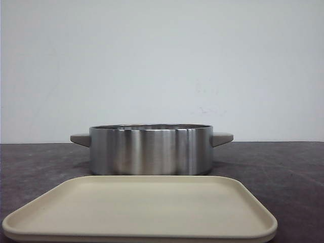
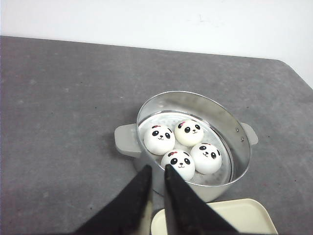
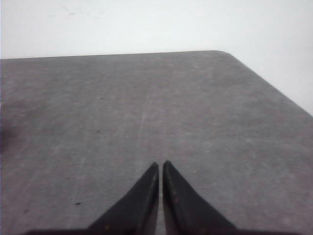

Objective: Steam buns

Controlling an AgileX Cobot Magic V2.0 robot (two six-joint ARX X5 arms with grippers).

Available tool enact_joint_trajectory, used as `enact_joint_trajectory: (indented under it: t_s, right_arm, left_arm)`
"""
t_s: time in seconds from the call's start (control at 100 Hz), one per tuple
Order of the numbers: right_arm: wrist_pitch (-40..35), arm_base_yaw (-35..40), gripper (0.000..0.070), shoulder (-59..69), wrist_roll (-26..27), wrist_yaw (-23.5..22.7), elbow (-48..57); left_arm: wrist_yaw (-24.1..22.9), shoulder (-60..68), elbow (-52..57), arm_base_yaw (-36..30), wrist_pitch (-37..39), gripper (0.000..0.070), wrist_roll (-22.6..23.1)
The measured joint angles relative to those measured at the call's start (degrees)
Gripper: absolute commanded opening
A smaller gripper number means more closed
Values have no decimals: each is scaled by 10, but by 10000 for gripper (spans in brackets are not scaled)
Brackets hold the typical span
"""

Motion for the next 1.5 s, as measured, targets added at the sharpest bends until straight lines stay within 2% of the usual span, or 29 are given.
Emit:
enact_joint_trajectory:
  t_s: [0.17,1.14,1.27,1.5]
  right_arm:
    - [2,0,7,0,0,14,0]
    - [2,0,7,0,0,14,0]
    - [2,0,7,0,0,14,0]
    - [2,0,7,0,0,14,0]
  left_arm:
    - [0,0,0,0,0,0,0]
    - [-1,-2,0,0,0,0,0]
    - [-26,-12,0,17,-1,0,30]
    - [-29,-68,-3,72,-13,0,53]
